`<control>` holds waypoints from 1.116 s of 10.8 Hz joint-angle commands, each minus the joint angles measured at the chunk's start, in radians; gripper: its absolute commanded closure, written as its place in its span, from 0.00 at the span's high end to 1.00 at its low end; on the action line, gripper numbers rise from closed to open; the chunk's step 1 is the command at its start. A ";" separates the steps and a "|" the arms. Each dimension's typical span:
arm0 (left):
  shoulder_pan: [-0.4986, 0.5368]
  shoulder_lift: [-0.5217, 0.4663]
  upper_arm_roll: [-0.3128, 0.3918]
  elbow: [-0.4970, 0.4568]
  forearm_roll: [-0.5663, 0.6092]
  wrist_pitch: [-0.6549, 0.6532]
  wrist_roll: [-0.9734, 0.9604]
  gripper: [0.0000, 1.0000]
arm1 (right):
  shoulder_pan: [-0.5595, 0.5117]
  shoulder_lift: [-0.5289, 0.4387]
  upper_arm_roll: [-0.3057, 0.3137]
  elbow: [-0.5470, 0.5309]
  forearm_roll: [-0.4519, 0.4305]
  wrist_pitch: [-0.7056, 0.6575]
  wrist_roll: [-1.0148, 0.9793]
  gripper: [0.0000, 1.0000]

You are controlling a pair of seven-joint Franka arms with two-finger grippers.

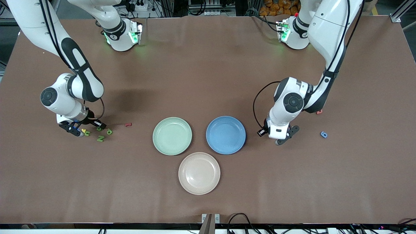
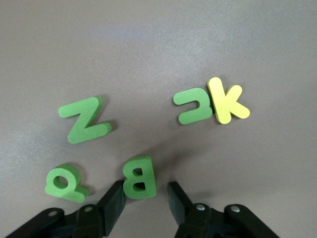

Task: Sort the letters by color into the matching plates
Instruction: 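Carry the blue X over the blue plate while the right gripper grasps B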

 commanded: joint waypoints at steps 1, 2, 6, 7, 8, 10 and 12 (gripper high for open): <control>-0.021 -0.050 0.000 0.007 0.029 -0.036 -0.015 0.00 | 0.009 0.022 -0.002 -0.006 0.016 0.024 0.002 0.38; -0.046 -0.052 0.000 0.019 0.028 -0.045 -0.017 0.00 | 0.009 0.020 -0.002 -0.006 0.017 0.022 0.004 0.34; -0.152 -0.041 0.000 0.036 0.028 -0.059 -0.080 0.00 | 0.009 0.020 -0.002 -0.006 0.017 0.024 0.004 0.27; -0.156 -0.039 -0.002 0.053 0.029 -0.058 -0.081 0.00 | 0.008 0.022 -0.002 -0.006 0.017 0.024 0.004 0.27; -0.179 -0.030 -0.002 0.063 0.028 -0.058 -0.081 0.00 | 0.009 0.020 -0.002 -0.006 0.017 0.024 0.004 0.27; -0.193 -0.020 -0.002 0.106 0.031 -0.058 -0.078 0.00 | 0.009 0.020 -0.002 -0.005 0.017 0.024 0.004 0.21; -0.225 -0.004 -0.002 0.140 0.029 -0.056 -0.080 0.00 | 0.009 0.022 -0.002 -0.005 0.017 0.022 0.004 0.20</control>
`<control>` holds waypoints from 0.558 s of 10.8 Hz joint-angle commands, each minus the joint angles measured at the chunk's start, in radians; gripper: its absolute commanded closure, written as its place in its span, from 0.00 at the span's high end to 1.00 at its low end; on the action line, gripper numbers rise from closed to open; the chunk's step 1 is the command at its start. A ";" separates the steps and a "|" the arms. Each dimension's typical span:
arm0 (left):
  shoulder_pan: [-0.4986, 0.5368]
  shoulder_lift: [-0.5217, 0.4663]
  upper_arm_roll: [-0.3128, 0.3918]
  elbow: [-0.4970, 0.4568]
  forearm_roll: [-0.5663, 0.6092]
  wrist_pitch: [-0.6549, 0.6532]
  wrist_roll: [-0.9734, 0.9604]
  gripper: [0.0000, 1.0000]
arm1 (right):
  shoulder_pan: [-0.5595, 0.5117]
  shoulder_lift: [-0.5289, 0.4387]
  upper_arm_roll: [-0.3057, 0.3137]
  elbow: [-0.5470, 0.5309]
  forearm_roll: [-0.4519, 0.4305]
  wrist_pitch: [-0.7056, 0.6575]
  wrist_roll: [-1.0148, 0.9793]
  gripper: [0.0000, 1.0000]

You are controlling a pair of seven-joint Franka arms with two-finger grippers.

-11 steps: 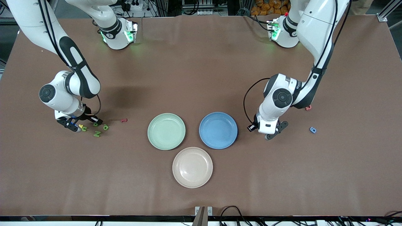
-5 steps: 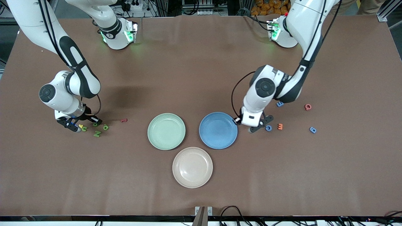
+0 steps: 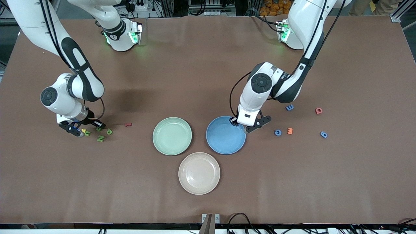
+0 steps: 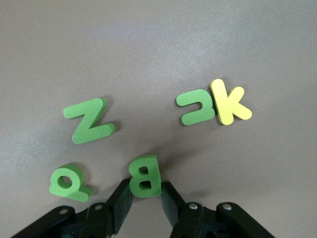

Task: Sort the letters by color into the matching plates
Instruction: 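Release the X onto the blue plate while the right gripper lifts B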

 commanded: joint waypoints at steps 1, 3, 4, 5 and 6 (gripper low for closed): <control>-0.043 0.050 0.008 0.077 0.029 -0.009 -0.023 0.00 | 0.007 0.025 -0.003 -0.003 0.017 0.019 0.004 0.19; -0.054 0.087 0.008 0.112 0.034 0.003 -0.015 0.00 | 0.006 0.023 -0.003 -0.002 0.017 0.019 0.004 0.16; -0.060 0.096 0.008 0.118 0.038 0.020 -0.014 0.00 | 0.006 0.023 -0.003 0.000 0.017 0.018 0.002 0.14; -0.069 0.113 0.008 0.124 0.040 0.041 -0.012 0.00 | 0.006 0.022 -0.003 0.001 0.015 0.016 -0.002 0.13; -0.089 0.133 0.009 0.141 0.035 0.051 -0.017 0.00 | 0.006 0.020 -0.003 0.003 0.015 0.012 -0.004 0.13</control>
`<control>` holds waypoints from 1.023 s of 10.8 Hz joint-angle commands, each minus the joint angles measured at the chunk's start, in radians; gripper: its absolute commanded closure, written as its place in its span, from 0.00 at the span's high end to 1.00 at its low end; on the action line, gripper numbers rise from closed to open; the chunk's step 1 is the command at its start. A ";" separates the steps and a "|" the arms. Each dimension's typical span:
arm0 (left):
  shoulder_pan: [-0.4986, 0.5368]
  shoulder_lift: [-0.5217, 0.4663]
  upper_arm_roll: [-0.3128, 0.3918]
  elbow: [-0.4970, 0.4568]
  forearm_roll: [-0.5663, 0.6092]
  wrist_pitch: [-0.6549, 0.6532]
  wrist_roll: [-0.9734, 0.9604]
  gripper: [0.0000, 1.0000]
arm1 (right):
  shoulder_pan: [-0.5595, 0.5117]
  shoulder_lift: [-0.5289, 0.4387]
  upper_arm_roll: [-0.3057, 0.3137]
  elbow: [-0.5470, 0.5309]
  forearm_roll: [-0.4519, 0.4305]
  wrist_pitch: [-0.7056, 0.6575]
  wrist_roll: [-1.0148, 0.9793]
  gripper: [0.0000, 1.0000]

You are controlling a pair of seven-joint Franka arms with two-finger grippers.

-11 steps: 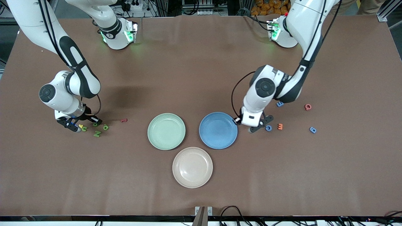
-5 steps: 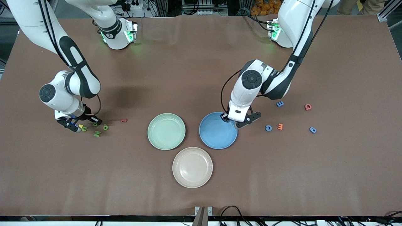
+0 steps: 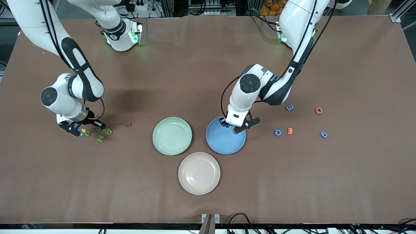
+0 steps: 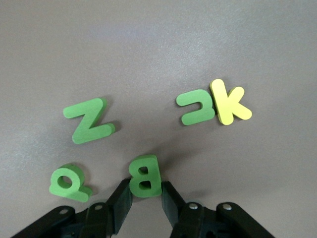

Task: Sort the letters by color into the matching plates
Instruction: 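Release the X onto the blue plate while the right gripper lifts B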

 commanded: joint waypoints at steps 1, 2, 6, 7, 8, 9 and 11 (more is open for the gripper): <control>-0.039 0.063 0.009 0.068 0.029 0.026 -0.015 0.00 | 0.006 0.016 -0.003 0.005 0.009 0.007 -0.006 0.13; -0.029 0.062 0.012 0.068 0.031 0.024 -0.006 0.29 | 0.006 0.013 -0.003 0.009 0.008 0.006 -0.006 0.13; -0.007 0.052 0.020 0.056 0.031 0.015 0.083 1.00 | 0.006 0.002 -0.003 0.027 0.006 -0.014 -0.019 0.13; 0.008 0.049 0.020 0.056 0.031 0.001 0.086 1.00 | 0.007 0.000 -0.003 0.029 0.006 -0.014 -0.019 0.13; 0.026 0.046 0.020 0.056 0.032 -0.014 0.106 1.00 | 0.007 0.000 -0.003 0.031 0.005 -0.014 -0.019 0.13; 0.051 0.039 0.020 0.056 0.037 -0.038 0.127 1.00 | 0.007 -0.001 -0.003 0.034 0.005 -0.014 -0.021 0.13; 0.120 0.023 0.020 0.045 0.070 -0.059 0.161 1.00 | 0.010 -0.021 -0.003 0.046 0.002 -0.057 -0.027 0.13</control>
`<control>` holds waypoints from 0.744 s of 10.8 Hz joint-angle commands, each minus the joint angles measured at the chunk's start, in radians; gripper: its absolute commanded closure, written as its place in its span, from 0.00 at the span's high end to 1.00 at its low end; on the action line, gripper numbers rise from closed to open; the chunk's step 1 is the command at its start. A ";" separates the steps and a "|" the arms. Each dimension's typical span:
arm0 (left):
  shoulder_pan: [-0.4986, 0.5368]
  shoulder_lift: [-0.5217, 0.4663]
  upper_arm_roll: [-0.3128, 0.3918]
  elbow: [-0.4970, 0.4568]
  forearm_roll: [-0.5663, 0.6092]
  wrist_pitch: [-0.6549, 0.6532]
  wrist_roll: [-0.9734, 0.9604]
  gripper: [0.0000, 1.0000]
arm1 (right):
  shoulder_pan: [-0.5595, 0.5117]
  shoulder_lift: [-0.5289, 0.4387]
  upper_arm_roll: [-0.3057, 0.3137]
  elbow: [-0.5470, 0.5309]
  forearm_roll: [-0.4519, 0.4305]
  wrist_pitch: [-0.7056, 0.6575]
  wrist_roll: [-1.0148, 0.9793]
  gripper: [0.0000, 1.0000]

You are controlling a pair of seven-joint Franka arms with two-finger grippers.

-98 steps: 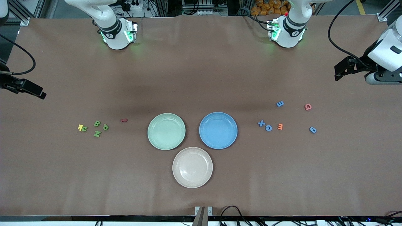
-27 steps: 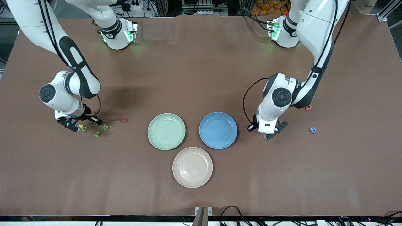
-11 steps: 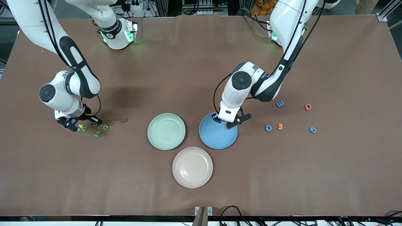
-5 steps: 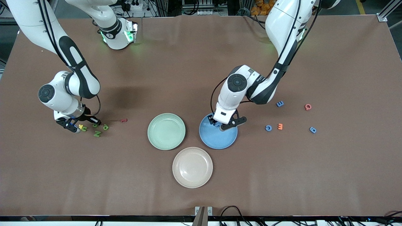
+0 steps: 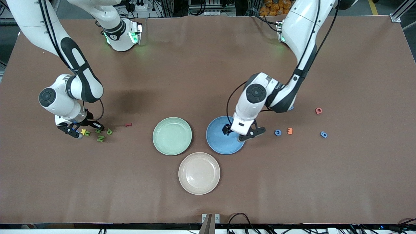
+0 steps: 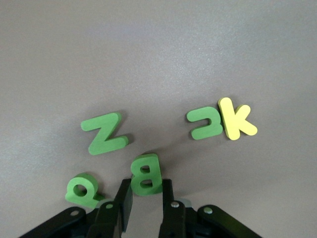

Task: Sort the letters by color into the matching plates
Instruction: 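Release the X onto the blue plate while the right gripper lifts B, then place the green B on the green plate while the left gripper reaches c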

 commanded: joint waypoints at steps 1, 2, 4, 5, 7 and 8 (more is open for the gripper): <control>0.106 -0.045 -0.005 -0.022 0.067 -0.055 0.085 1.00 | 0.012 -0.037 -0.003 0.036 -0.023 -0.094 -0.018 0.13; 0.134 -0.065 -0.006 -0.044 0.067 -0.074 0.147 1.00 | 0.023 -0.051 -0.003 0.064 -0.048 -0.145 -0.016 0.13; 0.174 -0.089 -0.005 -0.094 0.069 -0.080 0.257 1.00 | 0.052 -0.059 -0.003 0.123 -0.057 -0.229 -0.016 0.14; 0.175 -0.100 -0.005 -0.119 0.072 -0.080 0.276 1.00 | 0.073 -0.059 -0.003 0.146 -0.063 -0.249 -0.016 0.14; 0.203 -0.123 -0.009 -0.171 0.156 -0.068 0.279 1.00 | 0.127 -0.061 -0.003 0.177 -0.092 -0.268 -0.014 0.15; 0.226 -0.137 -0.012 -0.200 0.191 -0.054 0.306 1.00 | 0.154 -0.061 -0.003 0.188 -0.093 -0.274 -0.013 0.15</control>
